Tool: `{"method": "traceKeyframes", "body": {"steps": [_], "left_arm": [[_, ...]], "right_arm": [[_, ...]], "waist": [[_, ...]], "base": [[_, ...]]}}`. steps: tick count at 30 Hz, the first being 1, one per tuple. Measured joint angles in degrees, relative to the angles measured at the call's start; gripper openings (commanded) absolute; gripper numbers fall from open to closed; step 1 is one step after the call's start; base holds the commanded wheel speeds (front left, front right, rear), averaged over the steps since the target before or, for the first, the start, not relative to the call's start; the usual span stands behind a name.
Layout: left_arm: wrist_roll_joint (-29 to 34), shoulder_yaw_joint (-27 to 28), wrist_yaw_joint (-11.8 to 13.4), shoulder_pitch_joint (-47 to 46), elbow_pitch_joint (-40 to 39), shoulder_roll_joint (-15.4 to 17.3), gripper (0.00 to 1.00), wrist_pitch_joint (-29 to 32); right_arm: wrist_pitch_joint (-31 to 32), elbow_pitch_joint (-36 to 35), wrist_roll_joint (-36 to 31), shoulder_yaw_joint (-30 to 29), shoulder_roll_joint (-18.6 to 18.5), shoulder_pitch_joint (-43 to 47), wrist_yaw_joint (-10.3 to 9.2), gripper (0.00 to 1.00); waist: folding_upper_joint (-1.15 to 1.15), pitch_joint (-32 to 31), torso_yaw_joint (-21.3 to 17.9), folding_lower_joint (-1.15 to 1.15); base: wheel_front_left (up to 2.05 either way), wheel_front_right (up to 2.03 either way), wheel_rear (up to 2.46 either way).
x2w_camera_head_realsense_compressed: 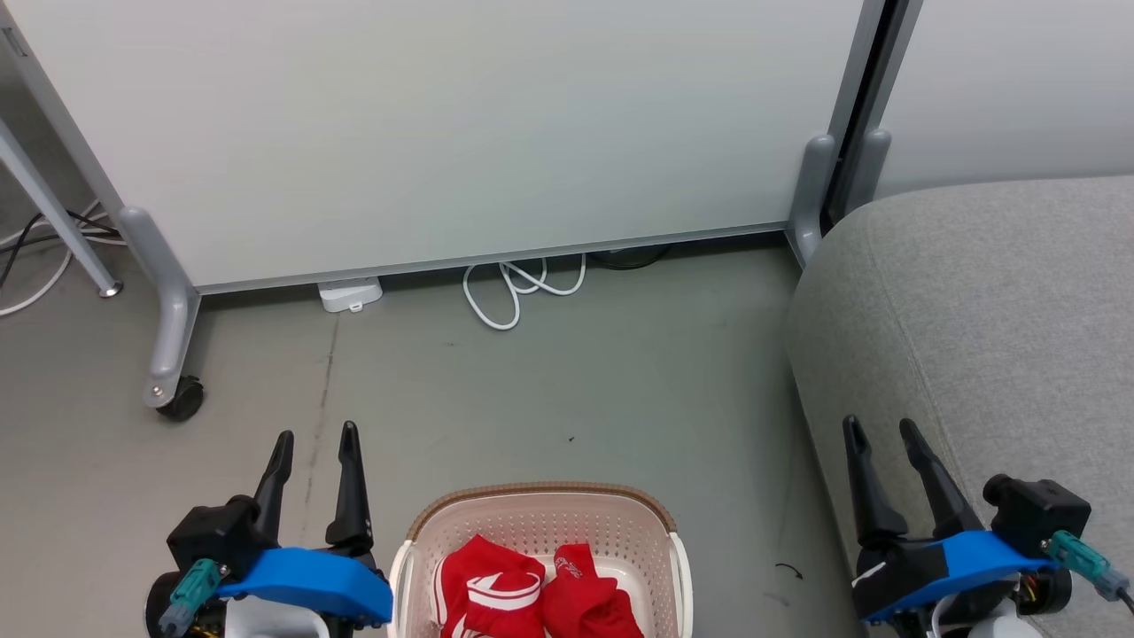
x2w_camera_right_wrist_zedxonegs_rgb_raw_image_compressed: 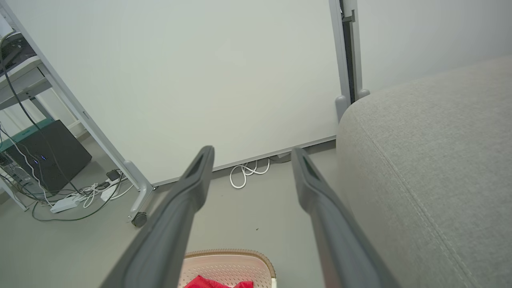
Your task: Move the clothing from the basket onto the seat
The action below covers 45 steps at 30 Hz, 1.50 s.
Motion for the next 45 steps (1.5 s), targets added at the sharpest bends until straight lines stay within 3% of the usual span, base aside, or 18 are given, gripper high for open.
{"method": "traceKeyframes", "body": {"steps": [45], "left_arm": [[14.72,-0.59,-0.98,0.02,2.40,-1.36,1.00,-4.69]], "right_arm": [[-4.49,0.30,-18.41,0.26,-0.18,-0.50,0.02,1.00]], "waist": [[0.00,0.13,0.27,0.00]], "base": [[0.00,0.00,0.00]]}}
